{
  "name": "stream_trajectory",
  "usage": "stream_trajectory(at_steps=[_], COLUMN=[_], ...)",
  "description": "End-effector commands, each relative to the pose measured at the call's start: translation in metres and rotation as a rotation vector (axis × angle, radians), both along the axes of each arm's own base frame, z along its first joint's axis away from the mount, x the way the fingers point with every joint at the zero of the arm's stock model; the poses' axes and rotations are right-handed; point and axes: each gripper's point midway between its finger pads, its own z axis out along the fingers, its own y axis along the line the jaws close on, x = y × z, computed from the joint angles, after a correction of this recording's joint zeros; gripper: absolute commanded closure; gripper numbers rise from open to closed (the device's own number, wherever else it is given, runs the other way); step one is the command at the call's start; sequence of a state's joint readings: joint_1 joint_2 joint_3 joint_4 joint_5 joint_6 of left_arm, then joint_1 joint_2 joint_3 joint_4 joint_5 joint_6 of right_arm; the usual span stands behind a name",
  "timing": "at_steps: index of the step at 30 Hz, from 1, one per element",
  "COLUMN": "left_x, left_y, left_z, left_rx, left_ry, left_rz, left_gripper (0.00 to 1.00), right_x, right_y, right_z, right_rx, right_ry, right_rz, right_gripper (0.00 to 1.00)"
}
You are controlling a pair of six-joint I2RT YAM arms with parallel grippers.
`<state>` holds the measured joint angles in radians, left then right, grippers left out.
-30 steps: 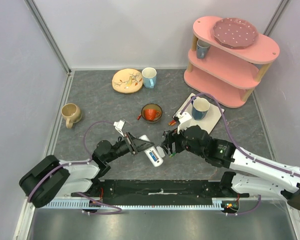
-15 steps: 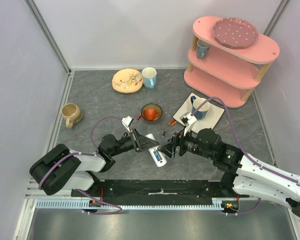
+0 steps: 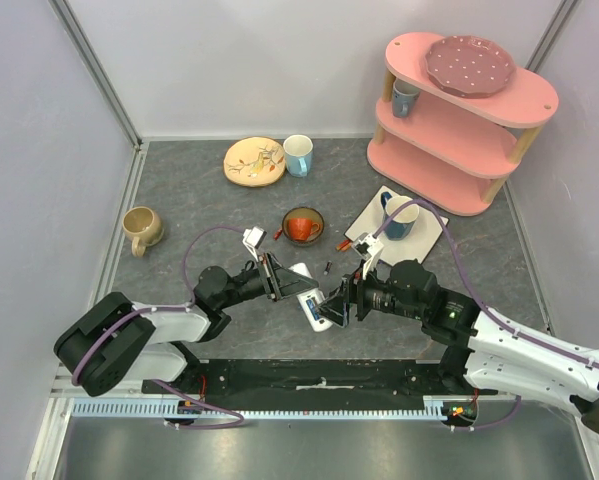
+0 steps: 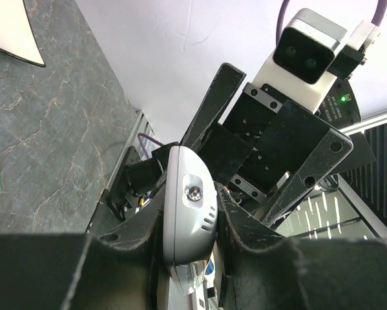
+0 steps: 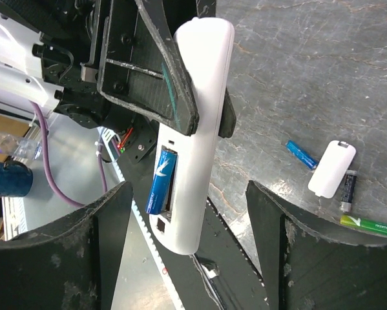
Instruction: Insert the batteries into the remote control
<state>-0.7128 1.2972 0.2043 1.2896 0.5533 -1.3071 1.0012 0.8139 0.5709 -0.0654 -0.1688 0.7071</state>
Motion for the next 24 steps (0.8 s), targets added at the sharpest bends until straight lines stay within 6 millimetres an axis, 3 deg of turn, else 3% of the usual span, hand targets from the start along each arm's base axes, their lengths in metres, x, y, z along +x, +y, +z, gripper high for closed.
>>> stream_trajectory(at_steps=[1,24], left_x=[-0.0222,-0.0268], left_y=[0.018,0.0243], left_z=[0.085,0.0852], left_rx=[-0.273,-0.277], left_ry=[-0.315,-0.339], left_rz=[-0.016,-0.001], left_gripper=[0.98,0.98], right_x=[-0.0046,-0.0048], right_y=[0.0063,0.0134], right_z=[0.0059,0.0074], right_rx=[0.033,0.07], right_ry=[-0.007,0.007], right_rz=[0.045,0.058], right_gripper=[0.23,0.29])
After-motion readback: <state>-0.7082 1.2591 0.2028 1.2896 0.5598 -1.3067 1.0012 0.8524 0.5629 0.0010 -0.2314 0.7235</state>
